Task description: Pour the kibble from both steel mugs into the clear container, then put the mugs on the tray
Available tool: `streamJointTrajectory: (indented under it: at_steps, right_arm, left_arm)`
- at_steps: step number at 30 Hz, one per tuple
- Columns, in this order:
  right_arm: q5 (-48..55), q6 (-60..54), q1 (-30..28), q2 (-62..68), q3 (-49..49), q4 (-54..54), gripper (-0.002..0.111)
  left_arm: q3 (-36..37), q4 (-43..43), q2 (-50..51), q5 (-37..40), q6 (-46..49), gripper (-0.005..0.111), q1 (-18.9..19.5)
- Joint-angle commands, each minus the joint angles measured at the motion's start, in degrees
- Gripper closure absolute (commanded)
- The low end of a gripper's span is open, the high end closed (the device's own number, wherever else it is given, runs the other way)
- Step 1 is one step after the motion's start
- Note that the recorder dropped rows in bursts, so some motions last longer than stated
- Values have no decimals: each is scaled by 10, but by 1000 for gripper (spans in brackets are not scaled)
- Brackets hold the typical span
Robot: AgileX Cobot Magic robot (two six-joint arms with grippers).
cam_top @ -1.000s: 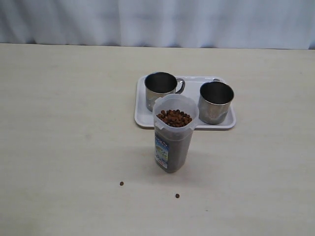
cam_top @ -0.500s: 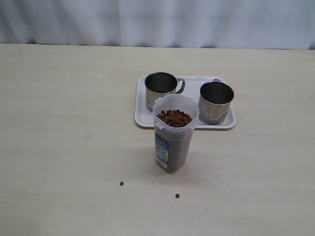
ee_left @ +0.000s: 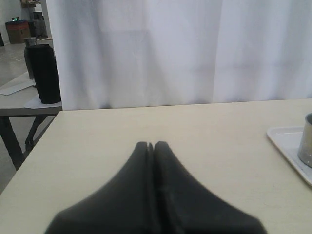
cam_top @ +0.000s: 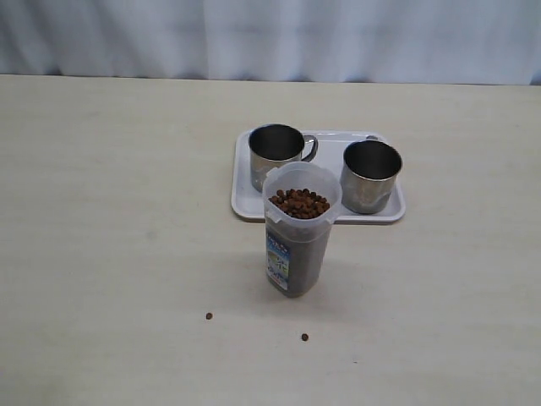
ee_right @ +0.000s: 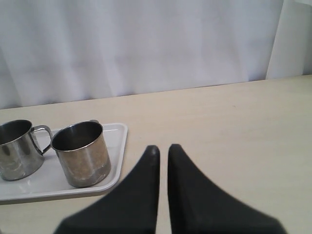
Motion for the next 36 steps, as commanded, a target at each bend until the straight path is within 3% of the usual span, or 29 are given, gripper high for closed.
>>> streamJointTrajectory:
  at_steps: [1,18,36]
  right_arm:
    - [3,-4,-5,-2,1,-3,104]
    - [3,-4,-5,-2,1,-2,104]
    - [3,-4,-5,-2,1,-2,104]
  left_arm:
    - [2,0,-3,-7,-2,107,-4]
    - [2,0,-48,-16,-2,107,25]
    - [2,0,-48,-16,-2,107,25]
